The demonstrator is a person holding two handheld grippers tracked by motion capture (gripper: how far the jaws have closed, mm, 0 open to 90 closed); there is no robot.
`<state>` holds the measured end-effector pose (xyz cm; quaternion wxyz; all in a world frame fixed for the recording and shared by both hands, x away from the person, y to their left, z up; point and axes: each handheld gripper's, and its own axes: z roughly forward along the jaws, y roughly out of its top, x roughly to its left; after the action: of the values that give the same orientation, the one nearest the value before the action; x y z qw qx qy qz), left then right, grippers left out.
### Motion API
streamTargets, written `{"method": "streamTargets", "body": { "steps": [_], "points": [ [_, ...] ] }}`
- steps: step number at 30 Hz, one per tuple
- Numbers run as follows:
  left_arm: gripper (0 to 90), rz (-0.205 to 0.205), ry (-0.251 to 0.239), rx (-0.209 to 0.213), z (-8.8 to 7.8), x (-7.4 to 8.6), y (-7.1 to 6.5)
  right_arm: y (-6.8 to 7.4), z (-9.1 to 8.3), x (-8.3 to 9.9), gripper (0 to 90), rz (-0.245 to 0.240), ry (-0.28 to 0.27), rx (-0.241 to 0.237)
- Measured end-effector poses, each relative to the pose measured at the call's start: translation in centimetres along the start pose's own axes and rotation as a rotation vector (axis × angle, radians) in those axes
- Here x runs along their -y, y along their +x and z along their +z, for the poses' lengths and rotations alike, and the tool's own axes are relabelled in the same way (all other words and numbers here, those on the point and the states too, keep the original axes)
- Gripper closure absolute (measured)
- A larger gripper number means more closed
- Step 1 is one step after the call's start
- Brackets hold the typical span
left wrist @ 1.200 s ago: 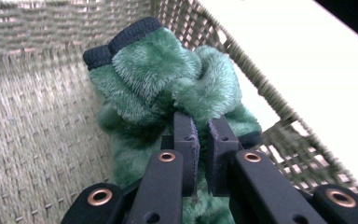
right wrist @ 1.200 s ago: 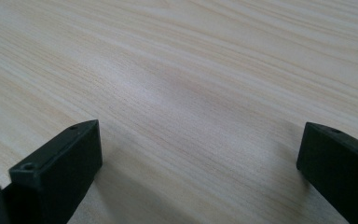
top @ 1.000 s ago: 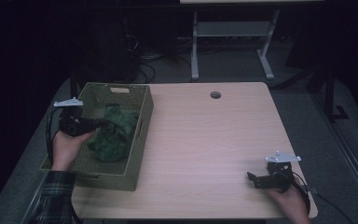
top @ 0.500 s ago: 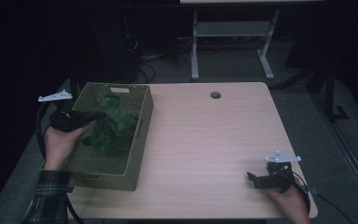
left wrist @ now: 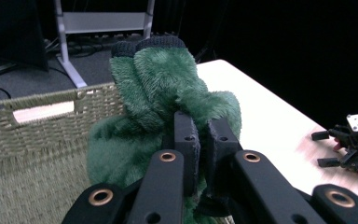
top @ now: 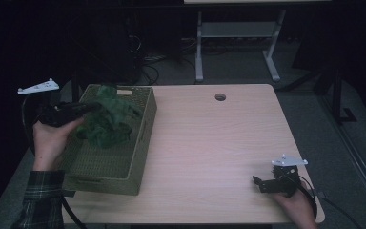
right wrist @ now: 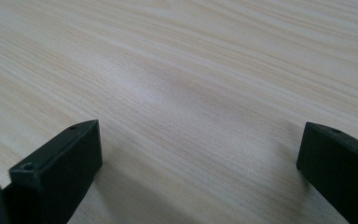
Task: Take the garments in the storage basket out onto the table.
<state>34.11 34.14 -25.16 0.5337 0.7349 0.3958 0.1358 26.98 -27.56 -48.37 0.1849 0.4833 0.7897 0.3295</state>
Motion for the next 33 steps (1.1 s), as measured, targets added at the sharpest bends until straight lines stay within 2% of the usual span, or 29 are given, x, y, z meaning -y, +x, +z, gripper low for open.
{"method": "streamTargets", "body": {
  "steps": [6, 10, 19, 20, 25, 33],
  "points": [
    [84.9, 0.026, -0.029, 0.011, -0.7, -1.3, -1.1, 0.0, 0.0, 0.0, 0.0, 0.0, 0.0, 0.0],
    [84.9, 0.032, -0.046, 0.046, -0.8, -2.0, -1.7, 0.0, 0.0, 0.0, 0.0, 0.0, 0.0, 0.0],
    [84.9, 0.063, -0.05, 0.11, 0.5, -2.6, -3.5, 0.0, 0.0, 0.0, 0.0, 0.0, 0.0, 0.0],
    [84.9, 0.072, -0.055, 0.127, 0.9, -2.8, -4.0, 0.0, 0.0, 0.0, 0.0, 0.0, 0.0, 0.0],
    [84.9, 0.088, -0.053, 0.154, 1.6, -3.1, -4.9, 0.0, 0.0, 0.0, 0.0, 0.0, 0.0, 0.0],
    [84.9, 0.109, -0.053, 0.213, 3.6, -3.5, -6.8, 0.0, 0.0, 0.0, 0.0, 0.0, 0.0, 0.0]
  ]
}}
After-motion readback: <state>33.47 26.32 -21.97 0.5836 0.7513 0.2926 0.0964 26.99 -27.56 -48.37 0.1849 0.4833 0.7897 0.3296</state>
